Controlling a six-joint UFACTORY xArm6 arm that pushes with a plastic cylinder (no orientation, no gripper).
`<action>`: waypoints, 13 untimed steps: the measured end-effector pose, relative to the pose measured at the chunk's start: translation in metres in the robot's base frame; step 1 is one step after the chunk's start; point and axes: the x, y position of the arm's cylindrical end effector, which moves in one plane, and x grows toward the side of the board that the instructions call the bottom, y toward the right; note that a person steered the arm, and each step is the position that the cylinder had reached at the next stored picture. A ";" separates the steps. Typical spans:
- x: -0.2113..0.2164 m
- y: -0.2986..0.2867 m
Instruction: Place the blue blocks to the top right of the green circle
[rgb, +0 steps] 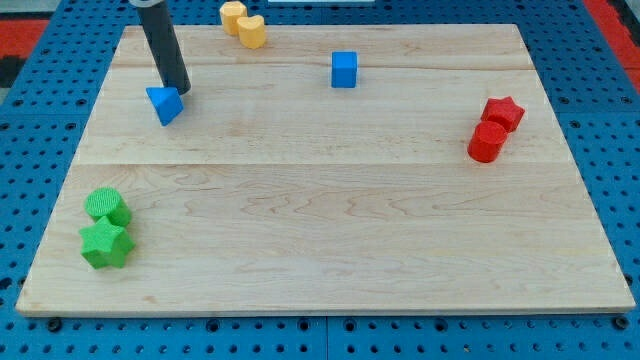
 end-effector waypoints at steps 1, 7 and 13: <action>0.045 -0.013; 0.087 -0.013; -0.034 0.251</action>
